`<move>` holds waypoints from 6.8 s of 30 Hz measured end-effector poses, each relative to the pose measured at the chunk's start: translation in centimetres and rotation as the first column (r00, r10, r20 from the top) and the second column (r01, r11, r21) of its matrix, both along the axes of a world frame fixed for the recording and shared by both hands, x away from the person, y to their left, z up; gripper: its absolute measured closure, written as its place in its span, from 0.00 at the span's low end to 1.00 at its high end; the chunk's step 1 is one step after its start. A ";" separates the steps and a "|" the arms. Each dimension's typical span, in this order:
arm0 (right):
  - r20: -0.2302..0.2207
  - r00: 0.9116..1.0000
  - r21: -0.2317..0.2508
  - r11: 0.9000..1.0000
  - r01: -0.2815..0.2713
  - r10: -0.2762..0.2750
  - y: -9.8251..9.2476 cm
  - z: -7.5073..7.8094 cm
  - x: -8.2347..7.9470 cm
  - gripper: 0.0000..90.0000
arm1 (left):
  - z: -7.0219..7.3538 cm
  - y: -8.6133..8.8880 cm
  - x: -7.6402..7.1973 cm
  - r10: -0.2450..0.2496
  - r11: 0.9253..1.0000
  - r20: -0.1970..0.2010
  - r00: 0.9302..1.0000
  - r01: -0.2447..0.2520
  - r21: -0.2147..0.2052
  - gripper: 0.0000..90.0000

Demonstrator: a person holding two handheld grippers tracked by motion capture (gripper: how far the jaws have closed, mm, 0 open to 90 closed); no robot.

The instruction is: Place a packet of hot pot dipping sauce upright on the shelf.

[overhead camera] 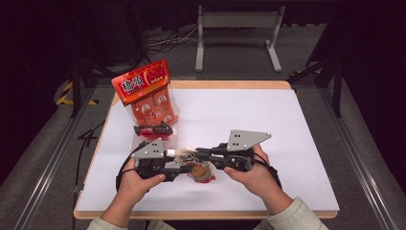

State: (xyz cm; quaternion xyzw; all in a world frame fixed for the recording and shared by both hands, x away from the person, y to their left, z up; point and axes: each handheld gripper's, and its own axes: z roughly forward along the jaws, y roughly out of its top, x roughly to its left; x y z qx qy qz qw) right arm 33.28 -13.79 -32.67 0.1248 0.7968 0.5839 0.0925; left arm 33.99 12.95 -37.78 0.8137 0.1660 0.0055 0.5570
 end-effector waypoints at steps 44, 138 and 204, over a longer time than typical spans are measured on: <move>-0.006 0.978 0.017 0.978 0.209 -0.208 -7.2 -1.1 0.6 0.57 | 4.2 4.6 0.1 0.036 0.997 0.017 0.999 -0.037 0.068 0.99; -0.147 0.919 -0.008 0.929 0.370 -0.367 -12.1 -4.6 2.2 0.52 | -0.6 9.3 4.3 0.314 0.943 -0.001 0.949 -0.312 0.115 0.99; 0.017 0.832 -0.008 0.832 0.555 -0.555 -19.3 -7.3 -1.8 0.30 | -4.5 12.7 -2.8 0.541 0.836 0.056 0.839 -0.544 0.066 0.06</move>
